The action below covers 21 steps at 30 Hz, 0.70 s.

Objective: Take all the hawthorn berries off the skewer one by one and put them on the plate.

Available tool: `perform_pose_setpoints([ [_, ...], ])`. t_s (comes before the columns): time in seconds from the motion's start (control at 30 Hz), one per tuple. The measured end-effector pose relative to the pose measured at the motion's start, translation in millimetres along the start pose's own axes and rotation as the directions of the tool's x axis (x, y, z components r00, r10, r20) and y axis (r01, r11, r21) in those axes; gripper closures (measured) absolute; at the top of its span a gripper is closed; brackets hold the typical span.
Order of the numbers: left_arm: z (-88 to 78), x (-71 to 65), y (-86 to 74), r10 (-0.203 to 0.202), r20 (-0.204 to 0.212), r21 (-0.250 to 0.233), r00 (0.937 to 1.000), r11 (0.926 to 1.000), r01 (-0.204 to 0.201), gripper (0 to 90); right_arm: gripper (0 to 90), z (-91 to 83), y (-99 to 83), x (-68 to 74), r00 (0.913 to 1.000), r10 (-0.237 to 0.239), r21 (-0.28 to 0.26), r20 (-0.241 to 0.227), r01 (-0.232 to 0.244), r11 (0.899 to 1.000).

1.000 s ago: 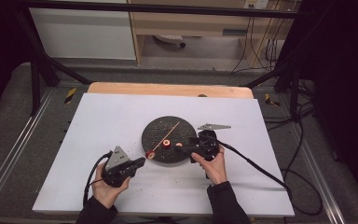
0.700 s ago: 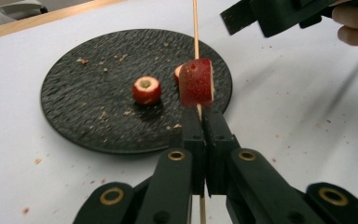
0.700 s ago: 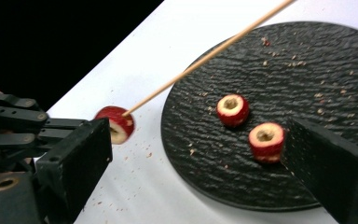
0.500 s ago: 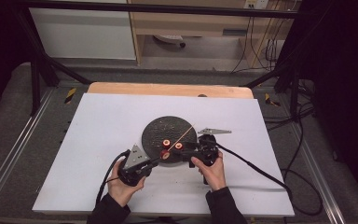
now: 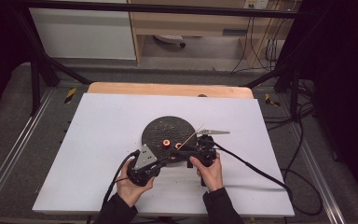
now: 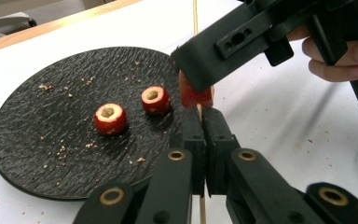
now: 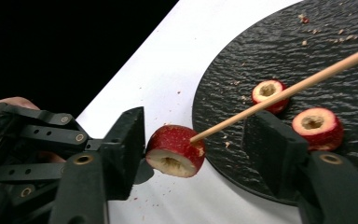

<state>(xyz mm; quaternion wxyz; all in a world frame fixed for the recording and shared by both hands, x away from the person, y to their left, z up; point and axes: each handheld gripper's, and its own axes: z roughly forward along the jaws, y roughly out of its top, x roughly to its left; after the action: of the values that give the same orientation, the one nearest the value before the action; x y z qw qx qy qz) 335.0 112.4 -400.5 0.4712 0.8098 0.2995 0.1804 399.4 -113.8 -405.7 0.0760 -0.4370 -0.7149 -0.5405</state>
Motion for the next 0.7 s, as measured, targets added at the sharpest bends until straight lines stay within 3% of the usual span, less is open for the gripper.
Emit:
perform_pose_setpoints([
  [0.37, 0.8, 0.2, 0.0, 0.000, -0.005, -0.003, 1.0000, 1.0000, 0.000, 87.9, 59.3, 0.4, 0.2, 0.3, 0.9982, 0.025, 0.027, -0.054, -0.024, 0.999],
  [0.7, -4.4, 2.3, -3.2, 0.006, -0.006, -0.003, 1.0000, 1.0000, -0.006, 87.9, 61.1, -0.8, 3.5, -0.8, 0.9975, 0.035, 0.021, -0.061, -0.033, 0.999],
])
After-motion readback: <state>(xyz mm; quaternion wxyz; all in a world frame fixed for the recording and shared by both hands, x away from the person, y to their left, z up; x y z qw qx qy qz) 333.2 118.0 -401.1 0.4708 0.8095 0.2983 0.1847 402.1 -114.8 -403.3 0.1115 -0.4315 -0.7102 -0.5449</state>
